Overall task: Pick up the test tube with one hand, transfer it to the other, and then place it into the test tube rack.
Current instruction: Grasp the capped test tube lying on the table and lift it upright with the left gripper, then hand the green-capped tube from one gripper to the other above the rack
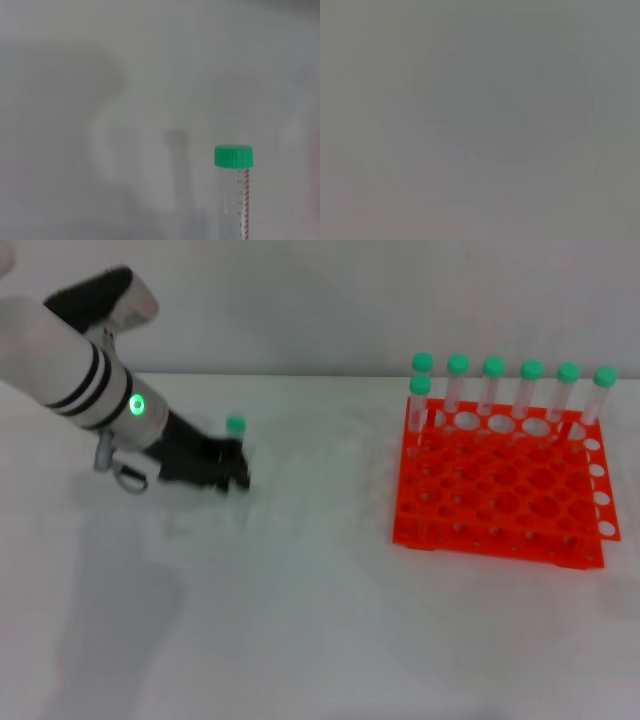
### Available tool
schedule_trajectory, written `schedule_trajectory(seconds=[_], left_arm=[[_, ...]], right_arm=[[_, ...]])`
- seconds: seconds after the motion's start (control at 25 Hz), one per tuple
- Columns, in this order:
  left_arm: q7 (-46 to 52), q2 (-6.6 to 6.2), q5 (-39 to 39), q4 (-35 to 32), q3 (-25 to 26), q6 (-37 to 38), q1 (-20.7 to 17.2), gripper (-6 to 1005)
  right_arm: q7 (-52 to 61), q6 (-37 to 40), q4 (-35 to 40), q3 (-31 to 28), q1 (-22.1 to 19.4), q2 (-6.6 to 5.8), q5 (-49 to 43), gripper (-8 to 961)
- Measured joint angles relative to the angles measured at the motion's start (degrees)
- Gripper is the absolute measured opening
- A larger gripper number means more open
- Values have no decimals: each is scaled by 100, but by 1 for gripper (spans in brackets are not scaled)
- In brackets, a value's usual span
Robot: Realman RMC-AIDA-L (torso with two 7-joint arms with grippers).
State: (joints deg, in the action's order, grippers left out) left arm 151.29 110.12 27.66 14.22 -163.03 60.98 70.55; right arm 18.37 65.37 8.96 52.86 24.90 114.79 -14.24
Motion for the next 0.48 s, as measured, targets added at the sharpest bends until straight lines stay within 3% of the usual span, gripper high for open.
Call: schedule_trajectory(seconds=[0.16,0.2,0.24,0.36,0.48], left_arm=[[-1538,31,-1910,84,0,-613,-381,195],[-2351,99,-2845,85,-1,-817,-609,195],[-2535,118,-3083,86,-1,-864,-671,195],[-3965,283,-4775,87,0,-1081,-1113,196],[-5313,405,-6088,78,-1,-993,-1500,196]], right_arm=[[44,-8,0,-18,-3,1,-10,873],[52,-11,0,-6,-5,1,-22,873],[76,-8,0,12,-10,1,-32,873],[384,73,69,188,-85,3,-130,873],[1086,118,497,653,-323,-17,-452,871]])
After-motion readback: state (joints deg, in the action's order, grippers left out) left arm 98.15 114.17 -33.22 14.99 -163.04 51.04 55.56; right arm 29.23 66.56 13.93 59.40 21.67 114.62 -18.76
